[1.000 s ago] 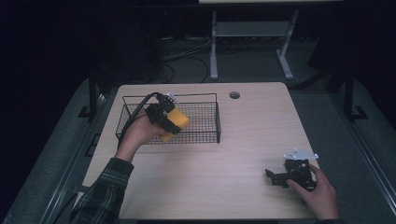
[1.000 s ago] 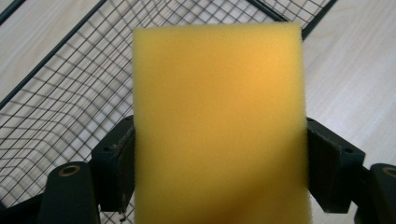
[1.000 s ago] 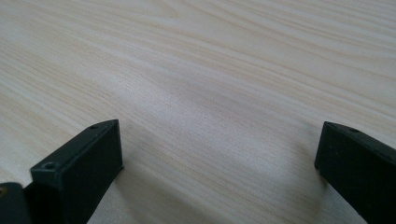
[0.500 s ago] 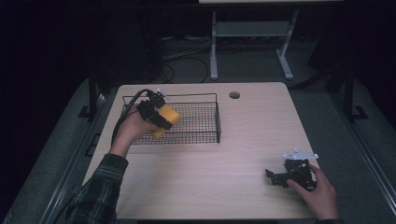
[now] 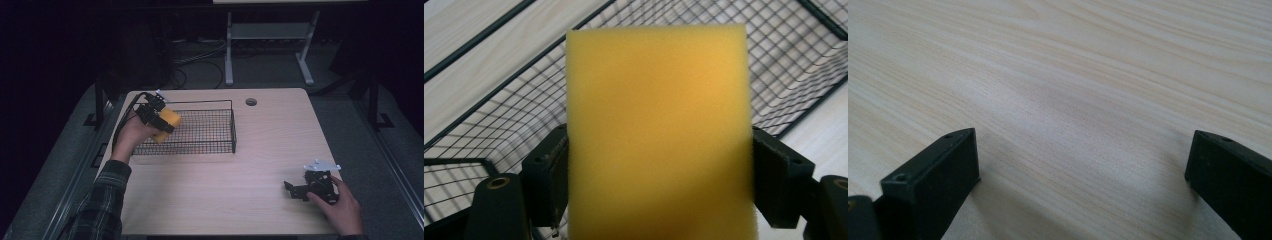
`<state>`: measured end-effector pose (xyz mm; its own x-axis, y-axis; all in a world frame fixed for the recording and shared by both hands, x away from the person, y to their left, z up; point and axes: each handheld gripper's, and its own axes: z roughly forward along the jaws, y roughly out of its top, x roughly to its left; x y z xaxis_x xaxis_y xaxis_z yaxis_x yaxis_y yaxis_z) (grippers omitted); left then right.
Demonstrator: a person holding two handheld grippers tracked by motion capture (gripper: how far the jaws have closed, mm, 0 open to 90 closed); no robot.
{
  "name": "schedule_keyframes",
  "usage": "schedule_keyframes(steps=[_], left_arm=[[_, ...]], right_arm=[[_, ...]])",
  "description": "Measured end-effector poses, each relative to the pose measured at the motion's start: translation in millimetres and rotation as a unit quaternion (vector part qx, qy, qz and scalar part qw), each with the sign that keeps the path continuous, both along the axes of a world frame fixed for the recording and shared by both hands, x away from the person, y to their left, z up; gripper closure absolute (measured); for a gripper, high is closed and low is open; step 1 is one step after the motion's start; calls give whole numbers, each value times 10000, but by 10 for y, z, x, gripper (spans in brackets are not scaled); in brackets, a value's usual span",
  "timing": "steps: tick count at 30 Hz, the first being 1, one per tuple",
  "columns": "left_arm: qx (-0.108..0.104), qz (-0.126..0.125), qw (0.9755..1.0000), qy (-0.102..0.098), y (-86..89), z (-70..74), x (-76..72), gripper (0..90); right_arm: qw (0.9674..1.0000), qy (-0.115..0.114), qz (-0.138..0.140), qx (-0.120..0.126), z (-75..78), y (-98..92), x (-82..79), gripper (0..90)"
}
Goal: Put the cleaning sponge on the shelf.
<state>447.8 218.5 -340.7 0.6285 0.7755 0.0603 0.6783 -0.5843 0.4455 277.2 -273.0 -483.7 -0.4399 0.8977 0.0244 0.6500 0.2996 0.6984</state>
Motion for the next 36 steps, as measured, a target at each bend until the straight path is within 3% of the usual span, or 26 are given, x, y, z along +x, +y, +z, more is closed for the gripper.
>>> schedule_keyframes(steps=[16,36], left_arm=[[51,397,9992,-74,306,-70,165,230],[77,601,9982,-3,475,-302,301,230]], right_arm=[[10000,4,-2,18,1,2,-1,1],[10000,3,-4,17,1,1,-1,1]])
